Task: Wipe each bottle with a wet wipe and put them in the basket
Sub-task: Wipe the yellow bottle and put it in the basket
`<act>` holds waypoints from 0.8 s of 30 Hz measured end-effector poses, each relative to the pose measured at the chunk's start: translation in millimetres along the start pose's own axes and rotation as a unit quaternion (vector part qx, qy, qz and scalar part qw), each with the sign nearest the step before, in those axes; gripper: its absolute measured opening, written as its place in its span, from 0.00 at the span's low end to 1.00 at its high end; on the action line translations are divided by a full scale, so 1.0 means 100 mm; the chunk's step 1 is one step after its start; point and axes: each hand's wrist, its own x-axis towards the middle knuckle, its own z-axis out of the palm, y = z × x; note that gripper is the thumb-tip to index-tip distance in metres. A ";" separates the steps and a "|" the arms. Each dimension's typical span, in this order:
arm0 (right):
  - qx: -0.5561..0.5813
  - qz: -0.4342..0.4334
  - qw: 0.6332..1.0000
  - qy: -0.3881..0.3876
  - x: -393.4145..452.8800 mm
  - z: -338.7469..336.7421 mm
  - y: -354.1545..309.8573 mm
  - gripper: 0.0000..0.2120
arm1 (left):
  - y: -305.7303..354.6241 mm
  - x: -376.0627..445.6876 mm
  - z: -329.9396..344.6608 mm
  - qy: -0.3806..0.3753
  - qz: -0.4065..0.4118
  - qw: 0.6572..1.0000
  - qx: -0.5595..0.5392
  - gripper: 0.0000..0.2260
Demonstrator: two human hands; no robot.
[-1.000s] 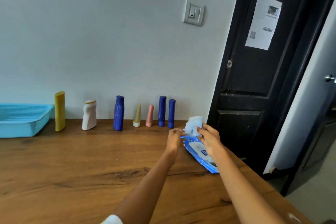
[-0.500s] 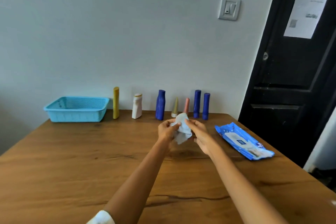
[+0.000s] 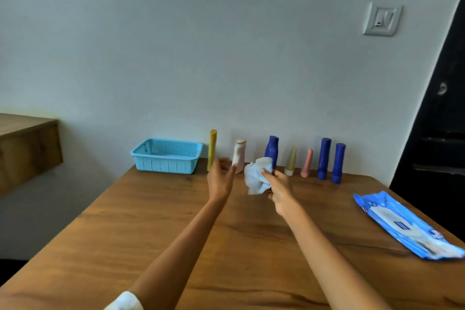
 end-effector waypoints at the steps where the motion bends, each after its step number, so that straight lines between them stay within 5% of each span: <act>1: 0.010 -0.005 1.000 0.002 0.06 0.08 0.01 0.04 | 0.02 0.15 -0.05 0.038 0.038 0.998 0.038 0.12; 5: 0.037 -0.020 0.999 0.014 0.29 0.37 0.09 0.04 | 0.14 0.85 -0.14 0.094 0.113 0.973 0.178 0.20; 12: 0.010 -0.045 0.999 0.003 0.60 0.55 0.13 0.03 | 0.16 1.68 0.02 0.025 0.039 0.954 0.297 0.31; 16: -0.002 -0.065 0.998 0.013 0.66 0.62 0.07 0.06 | 0.09 1.76 0.06 -0.029 0.022 0.928 0.372 0.24; 19: -0.005 -0.072 0.997 0.020 0.65 0.68 -0.01 0.06 | 0.08 1.72 0.02 -0.003 0.023 0.936 0.350 0.16; 24: 0.003 -0.092 0.995 0.031 0.57 0.72 -0.17 0.06 | 0.24 1.56 -0.22 0.025 0.035 0.981 0.188 0.16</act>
